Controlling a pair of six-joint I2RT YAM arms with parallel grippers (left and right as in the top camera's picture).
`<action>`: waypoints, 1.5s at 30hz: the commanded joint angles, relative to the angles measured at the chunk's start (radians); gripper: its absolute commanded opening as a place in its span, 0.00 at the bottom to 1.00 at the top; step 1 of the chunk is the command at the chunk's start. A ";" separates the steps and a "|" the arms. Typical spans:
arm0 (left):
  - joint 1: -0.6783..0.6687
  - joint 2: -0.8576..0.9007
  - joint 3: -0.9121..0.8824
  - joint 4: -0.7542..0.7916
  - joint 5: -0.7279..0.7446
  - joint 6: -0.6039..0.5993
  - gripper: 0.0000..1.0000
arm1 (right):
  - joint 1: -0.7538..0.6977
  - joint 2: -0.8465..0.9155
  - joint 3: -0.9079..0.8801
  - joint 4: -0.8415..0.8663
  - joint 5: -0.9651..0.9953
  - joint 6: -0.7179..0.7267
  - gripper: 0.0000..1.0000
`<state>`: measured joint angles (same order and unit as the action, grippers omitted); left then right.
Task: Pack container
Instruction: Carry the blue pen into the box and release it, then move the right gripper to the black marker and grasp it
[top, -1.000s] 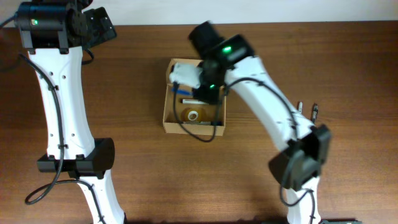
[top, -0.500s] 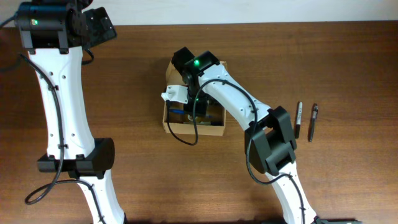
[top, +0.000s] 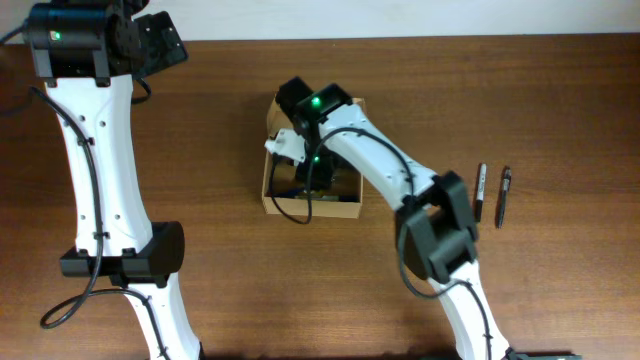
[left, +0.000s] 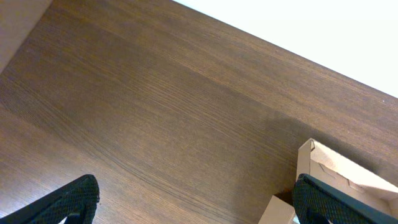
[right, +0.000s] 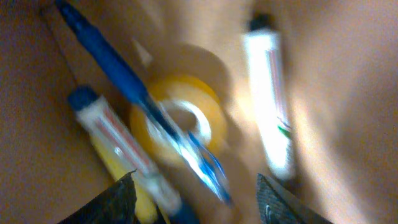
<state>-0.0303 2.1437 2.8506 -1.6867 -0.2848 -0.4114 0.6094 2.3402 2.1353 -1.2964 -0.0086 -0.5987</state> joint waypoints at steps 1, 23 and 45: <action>0.005 0.005 -0.004 0.000 0.001 0.006 1.00 | -0.010 -0.272 0.010 0.003 0.142 0.101 0.66; 0.005 0.005 -0.004 0.000 0.001 0.006 1.00 | -0.926 -0.430 -0.108 -0.165 -0.098 0.586 0.59; 0.005 0.005 -0.004 0.000 0.001 0.006 1.00 | -0.819 -0.239 -0.697 0.278 -0.117 0.492 0.60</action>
<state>-0.0303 2.1437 2.8506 -1.6867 -0.2848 -0.4114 -0.2295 2.0987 1.4879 -1.0561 -0.0959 -0.0410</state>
